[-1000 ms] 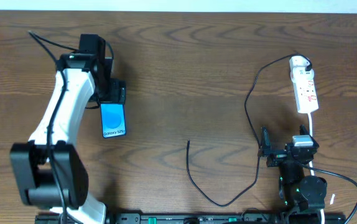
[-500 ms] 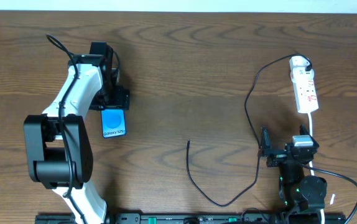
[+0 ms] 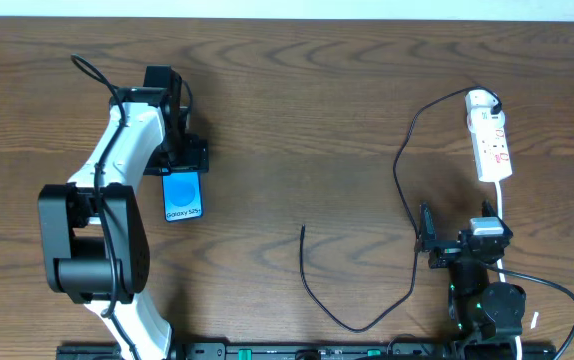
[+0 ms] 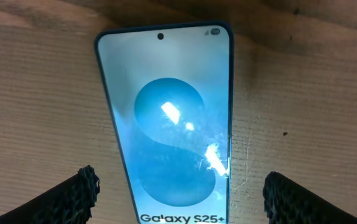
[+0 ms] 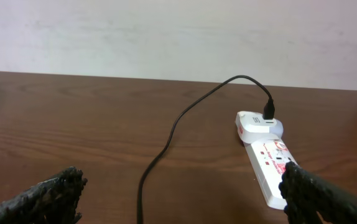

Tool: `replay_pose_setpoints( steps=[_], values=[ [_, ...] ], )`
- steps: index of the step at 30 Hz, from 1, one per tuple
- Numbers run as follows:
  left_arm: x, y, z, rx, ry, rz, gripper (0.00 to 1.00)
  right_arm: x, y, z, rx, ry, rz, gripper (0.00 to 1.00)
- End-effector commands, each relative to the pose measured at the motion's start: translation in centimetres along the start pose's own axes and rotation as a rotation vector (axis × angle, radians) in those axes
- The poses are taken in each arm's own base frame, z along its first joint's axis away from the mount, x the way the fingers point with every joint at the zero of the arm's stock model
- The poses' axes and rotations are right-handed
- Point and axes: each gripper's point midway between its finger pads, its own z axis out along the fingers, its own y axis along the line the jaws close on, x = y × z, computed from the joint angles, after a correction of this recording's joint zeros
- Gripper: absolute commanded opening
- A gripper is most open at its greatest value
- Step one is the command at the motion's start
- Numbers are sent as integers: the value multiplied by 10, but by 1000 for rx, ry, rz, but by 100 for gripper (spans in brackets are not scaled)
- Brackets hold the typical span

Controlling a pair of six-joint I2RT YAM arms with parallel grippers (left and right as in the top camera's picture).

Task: Plug charger to phone and switch on socket
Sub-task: 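Lower the open left gripper down toward the phone's top edge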

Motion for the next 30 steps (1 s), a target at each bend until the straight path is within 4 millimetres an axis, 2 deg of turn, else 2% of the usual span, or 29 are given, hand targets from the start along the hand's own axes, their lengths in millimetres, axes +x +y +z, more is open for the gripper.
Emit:
replay_pose_setpoints(
  steps=[1,5,10,19,26,30],
  values=[
    [1,11,3,-4,9,-86,87,0,1,0,-8,-1,-4,99],
    [0,22,3,9,8,-146,87,1,1,0,-8,0,-4,99],
    [0,4,1,162,17,-90,87,1,1,0,-8,0,-4,99],
    [1,3,3,161,15,-75,87,0,1,0,-8,-1,-4,99],
    [12,13,20,96,31,-71,87,0,1,0,-8,-1,-4,99],
    [13,14,22,94,34,-71,87,0,1,0,-8,-1,-4,99]
  ],
)
